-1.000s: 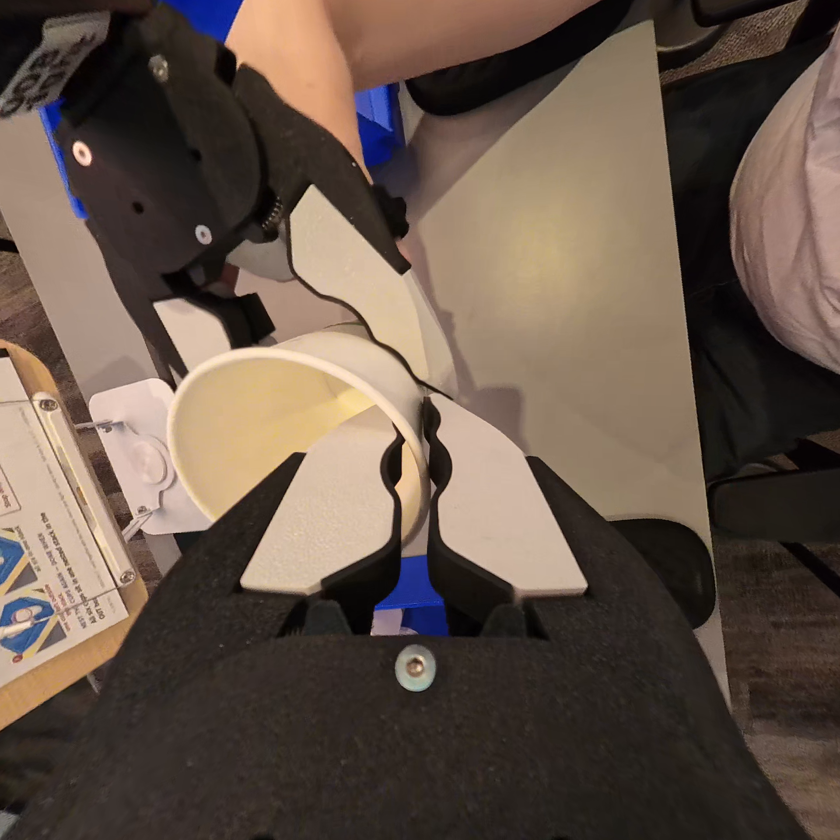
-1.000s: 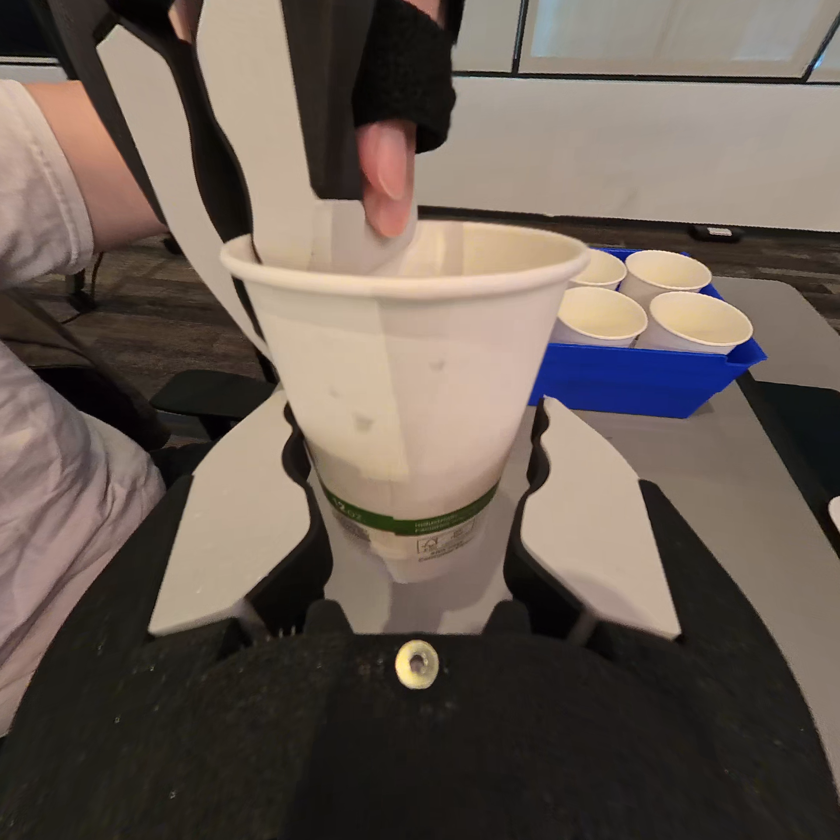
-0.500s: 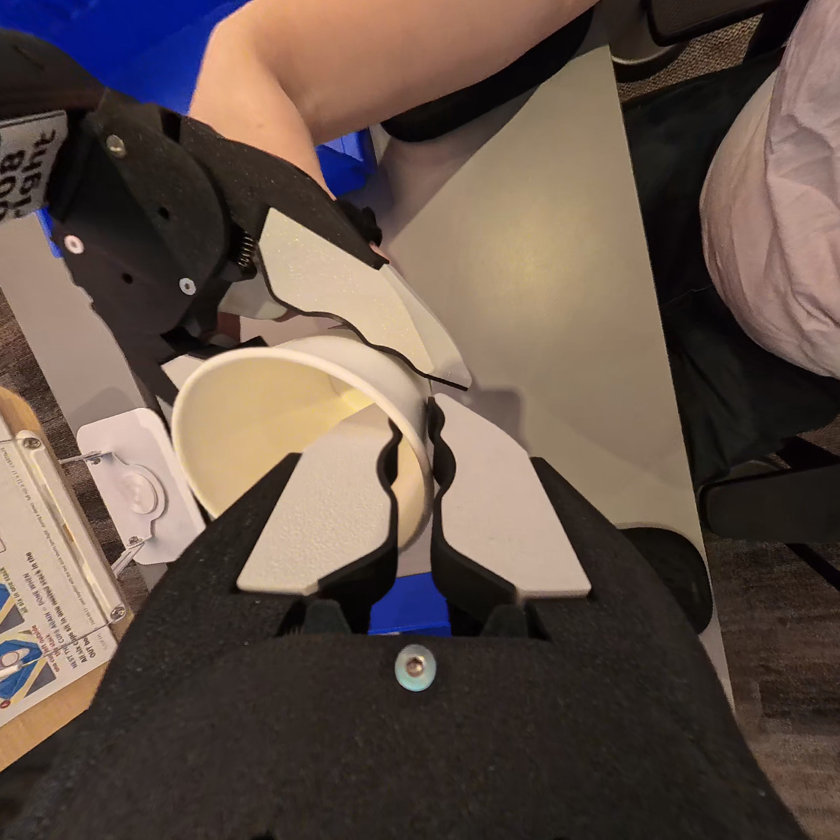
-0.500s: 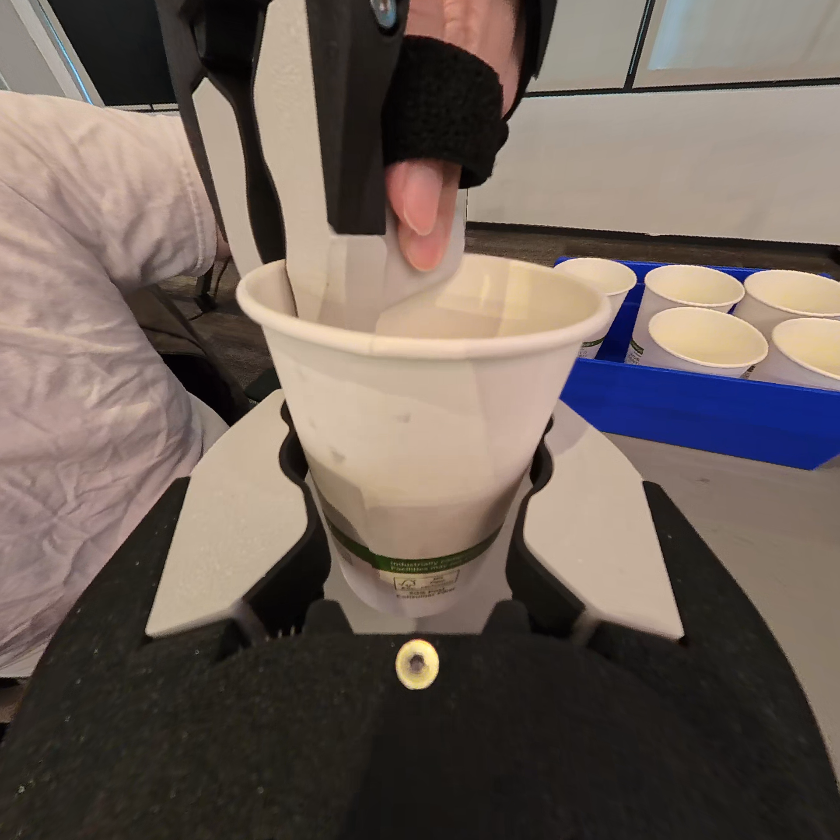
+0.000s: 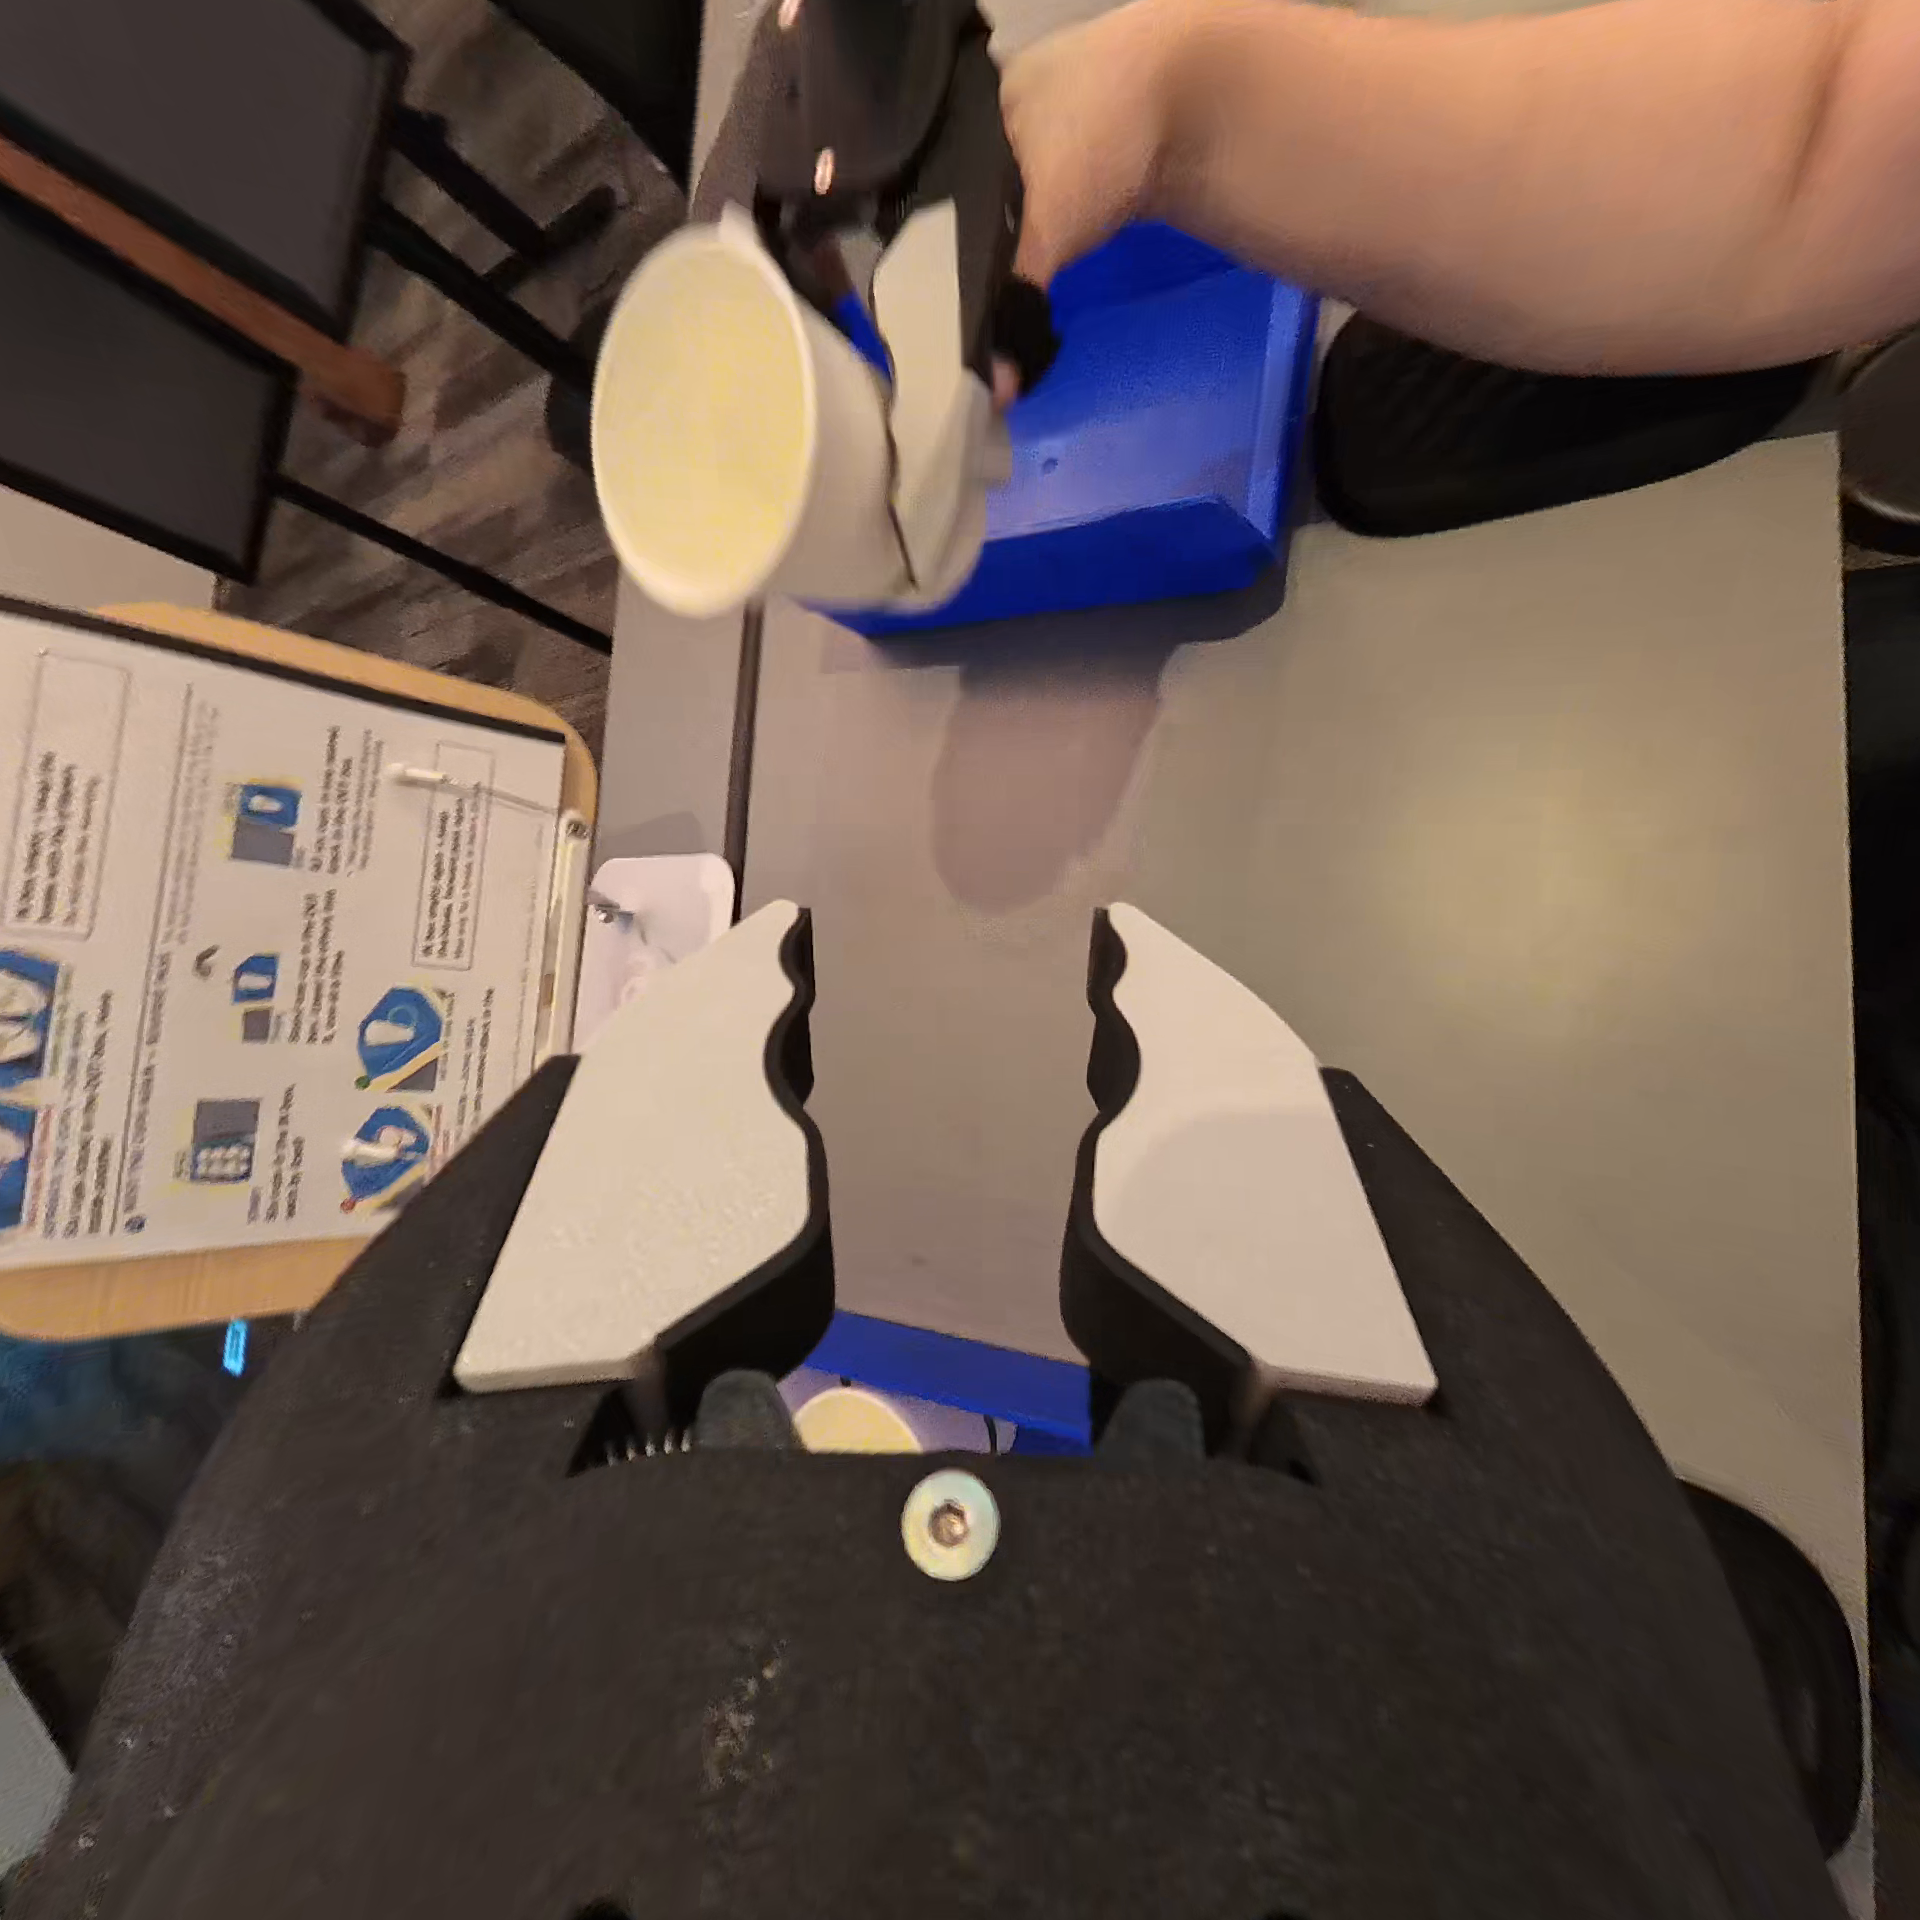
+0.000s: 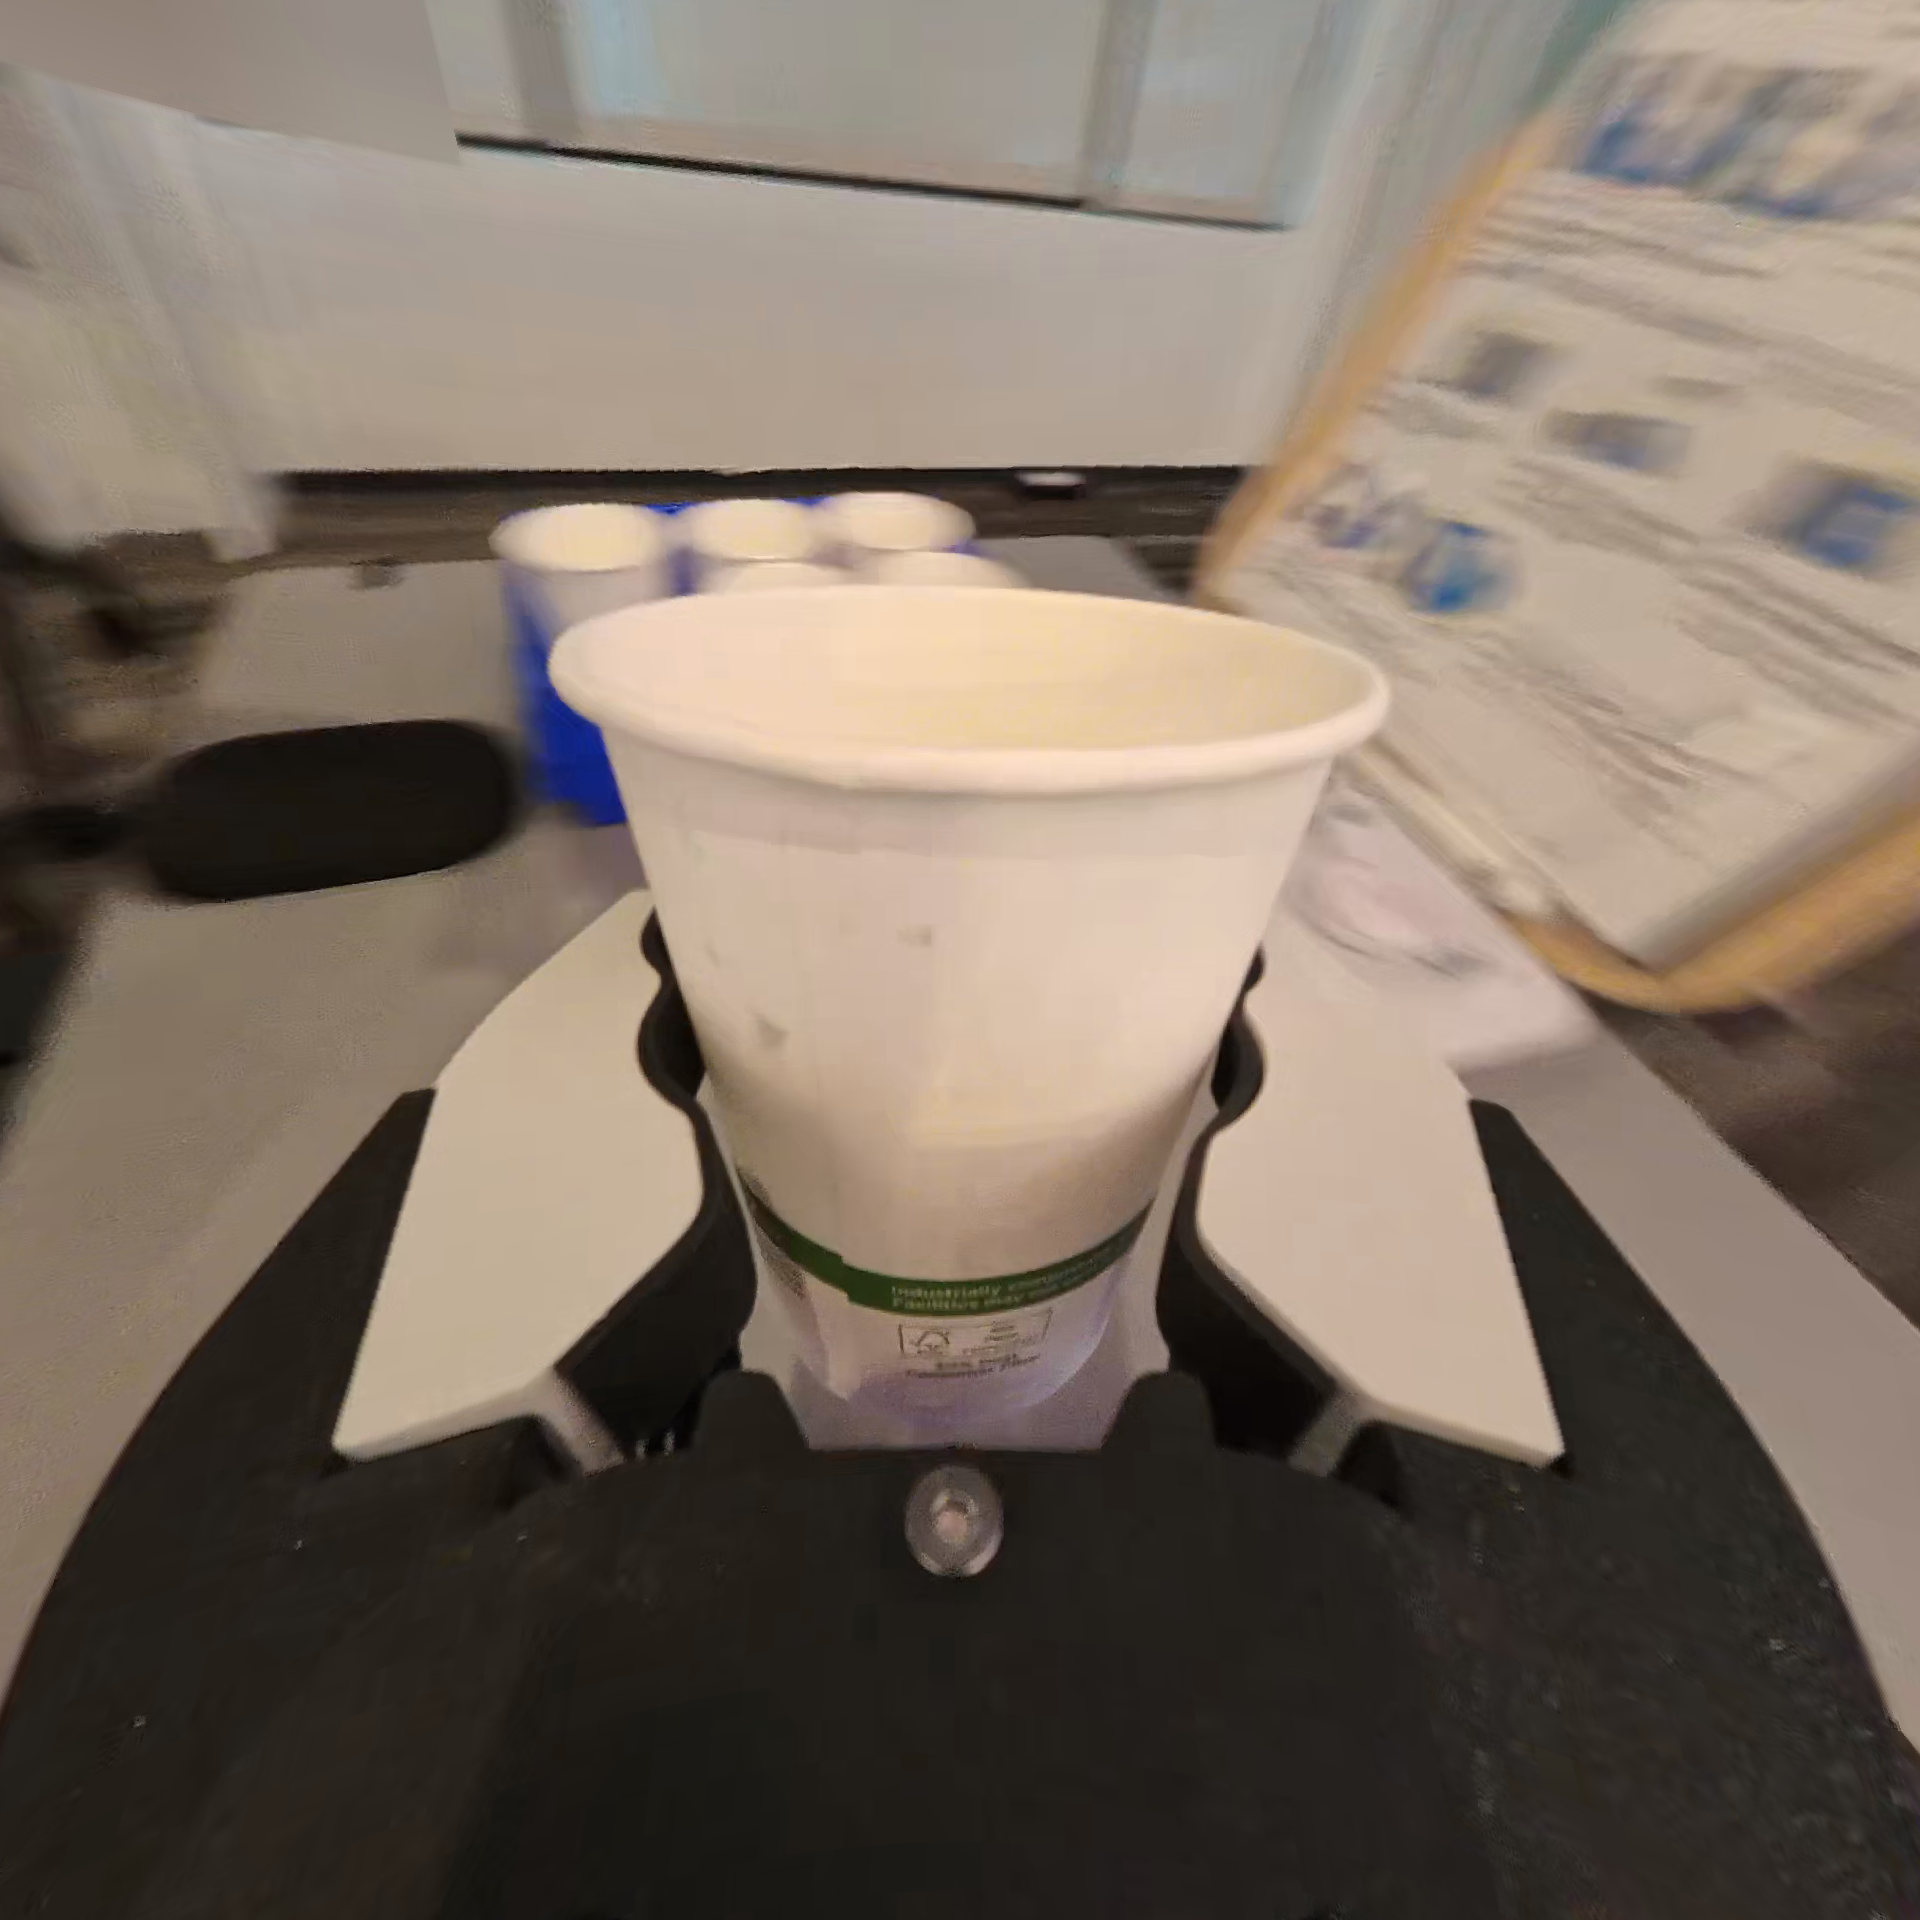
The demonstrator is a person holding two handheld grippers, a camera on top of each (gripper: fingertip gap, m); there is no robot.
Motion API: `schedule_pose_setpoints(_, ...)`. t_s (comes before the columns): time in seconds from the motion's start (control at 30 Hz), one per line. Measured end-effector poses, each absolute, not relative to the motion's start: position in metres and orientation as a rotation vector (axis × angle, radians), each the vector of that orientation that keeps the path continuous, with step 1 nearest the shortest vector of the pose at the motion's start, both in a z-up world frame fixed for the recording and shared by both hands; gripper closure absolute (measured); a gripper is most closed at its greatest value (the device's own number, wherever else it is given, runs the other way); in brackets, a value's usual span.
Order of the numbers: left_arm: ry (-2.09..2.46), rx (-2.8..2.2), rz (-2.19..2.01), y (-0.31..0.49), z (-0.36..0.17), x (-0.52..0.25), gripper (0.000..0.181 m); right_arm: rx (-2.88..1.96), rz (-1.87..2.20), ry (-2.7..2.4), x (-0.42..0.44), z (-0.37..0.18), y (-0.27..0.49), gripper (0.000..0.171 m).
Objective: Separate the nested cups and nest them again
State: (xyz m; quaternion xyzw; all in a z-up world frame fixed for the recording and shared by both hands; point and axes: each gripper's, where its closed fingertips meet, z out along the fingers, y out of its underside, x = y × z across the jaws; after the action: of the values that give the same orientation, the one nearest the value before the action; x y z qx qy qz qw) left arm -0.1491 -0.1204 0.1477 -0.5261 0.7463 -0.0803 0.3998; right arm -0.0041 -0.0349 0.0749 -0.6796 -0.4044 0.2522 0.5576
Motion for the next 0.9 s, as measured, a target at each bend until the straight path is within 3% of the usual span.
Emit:
schedule_pose_setpoints(0.17, 1.861, -1.311, -0.137, -0.125, 0.145, -0.177, 0.132, -1.735, 0.349, -0.251, 0.136, 0.051, 0.015, 0.074)
schedule_pose_setpoints(0.33, 1.840, -1.254, -0.171, -0.140, 0.150, -0.183, 0.133, -1.875, 0.032, -0.050, 0.198, -0.026, 0.028, 0.074)
schedule_pose_setpoints(0.6, 1.838, -1.232, -0.145, -0.155, 0.158, -0.200, 0.135, -2.005, 0.007, -0.044, 0.207, -0.092, 0.037, 0.074)
schedule_pose_setpoints(0.9, 1.852, -1.228, -0.115, -0.162, 0.156, -0.206, 0.135, -1.976, 0.046, -0.062, 0.203, -0.095, 0.043, 0.075)
